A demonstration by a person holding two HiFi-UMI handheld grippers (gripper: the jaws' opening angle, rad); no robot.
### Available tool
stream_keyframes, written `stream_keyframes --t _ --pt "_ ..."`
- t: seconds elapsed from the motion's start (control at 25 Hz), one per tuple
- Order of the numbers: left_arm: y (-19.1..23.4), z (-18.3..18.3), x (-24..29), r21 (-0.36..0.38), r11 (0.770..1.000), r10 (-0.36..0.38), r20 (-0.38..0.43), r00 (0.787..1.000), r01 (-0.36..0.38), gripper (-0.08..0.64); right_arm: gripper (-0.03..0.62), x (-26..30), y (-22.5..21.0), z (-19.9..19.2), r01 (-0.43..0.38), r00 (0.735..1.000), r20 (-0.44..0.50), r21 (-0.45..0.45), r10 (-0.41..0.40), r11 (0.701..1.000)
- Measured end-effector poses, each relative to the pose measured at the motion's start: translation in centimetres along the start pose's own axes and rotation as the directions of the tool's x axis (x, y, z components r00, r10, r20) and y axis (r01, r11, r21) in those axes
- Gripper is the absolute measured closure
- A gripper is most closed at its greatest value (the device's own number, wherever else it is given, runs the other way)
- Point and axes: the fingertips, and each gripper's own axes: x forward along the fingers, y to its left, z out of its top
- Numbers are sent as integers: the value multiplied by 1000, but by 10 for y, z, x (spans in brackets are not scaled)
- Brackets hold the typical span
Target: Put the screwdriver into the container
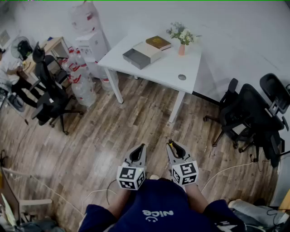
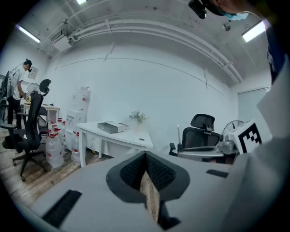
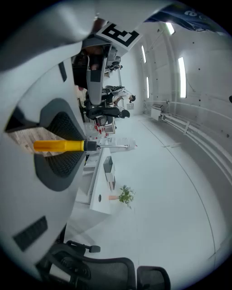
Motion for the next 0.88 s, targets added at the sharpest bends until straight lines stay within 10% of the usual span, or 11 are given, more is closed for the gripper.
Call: stream_keyframes --t 0.88 --pt "21 -19 23 -40 999 15 -18 1000 -16 543 499 23 -13 -11 -5 1000 -13 53 6 999"
